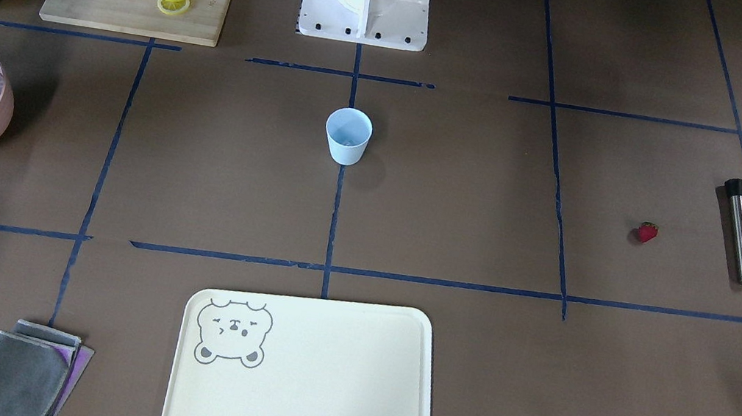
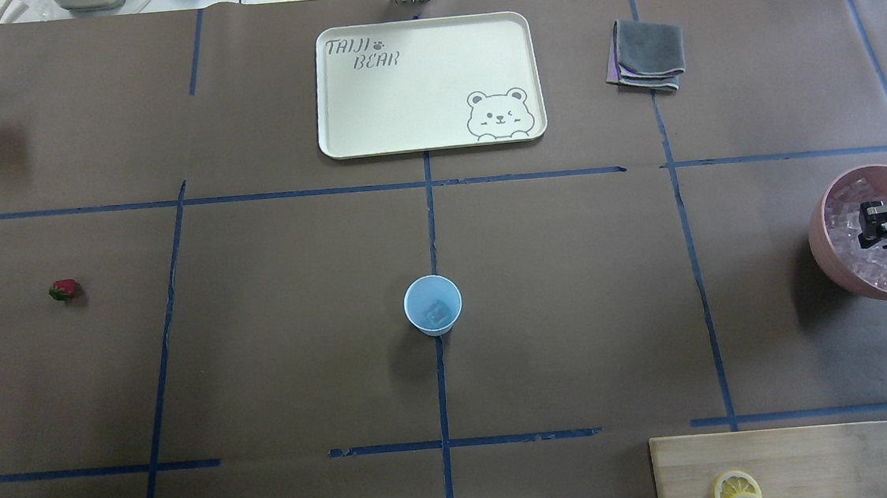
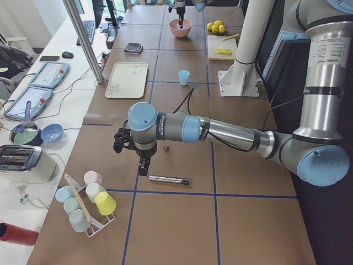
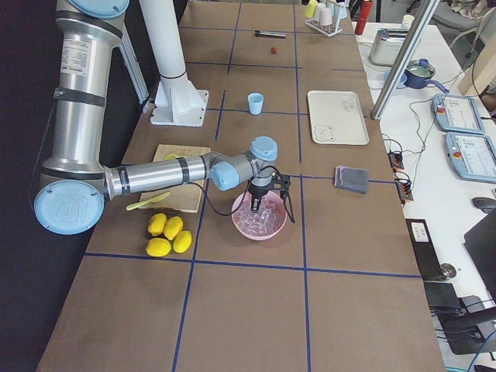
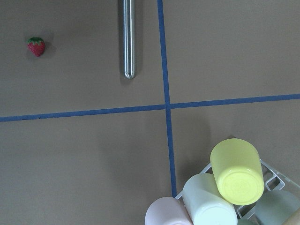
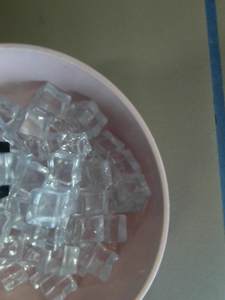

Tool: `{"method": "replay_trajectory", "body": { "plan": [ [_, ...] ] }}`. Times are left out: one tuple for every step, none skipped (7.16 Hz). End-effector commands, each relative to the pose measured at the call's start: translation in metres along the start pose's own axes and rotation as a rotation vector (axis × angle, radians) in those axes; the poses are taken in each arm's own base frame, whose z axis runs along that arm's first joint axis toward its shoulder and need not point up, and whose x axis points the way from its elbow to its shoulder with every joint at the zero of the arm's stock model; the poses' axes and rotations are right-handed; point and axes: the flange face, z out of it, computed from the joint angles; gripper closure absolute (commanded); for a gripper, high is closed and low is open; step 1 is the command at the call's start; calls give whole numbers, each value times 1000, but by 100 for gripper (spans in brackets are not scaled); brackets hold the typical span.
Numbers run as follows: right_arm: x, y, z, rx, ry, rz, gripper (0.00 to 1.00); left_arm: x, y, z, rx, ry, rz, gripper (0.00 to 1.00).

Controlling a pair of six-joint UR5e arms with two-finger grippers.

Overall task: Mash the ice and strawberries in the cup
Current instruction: 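Lower the right gripper into the bowl and grasp another ice cube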

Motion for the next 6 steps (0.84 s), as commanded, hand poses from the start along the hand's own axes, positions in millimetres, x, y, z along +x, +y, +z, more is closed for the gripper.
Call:
{"method": "replay_trajectory", "body": {
  "plan": [
    [-1,-5,-21,37,-19,8,100,0,0,0,0,0,-2,0],
    [-7,1,-47,68,-41,1,100,1,-1,-1,1,0,-1,0],
    [-20,7,-80,91,-48,9,100,1,-1,-1,2,0,0,0],
    [-40,13,-110,108,-57,3,100,0,0,0,0,0,-2,0],
    [-79,-3,-133,130,-79,-25,100,0,0,0,0,0,-2,0],
    [-147,-10,-140,110,-86,-90,100,0,0,0,-1,2,-3,0]
  ]
}}
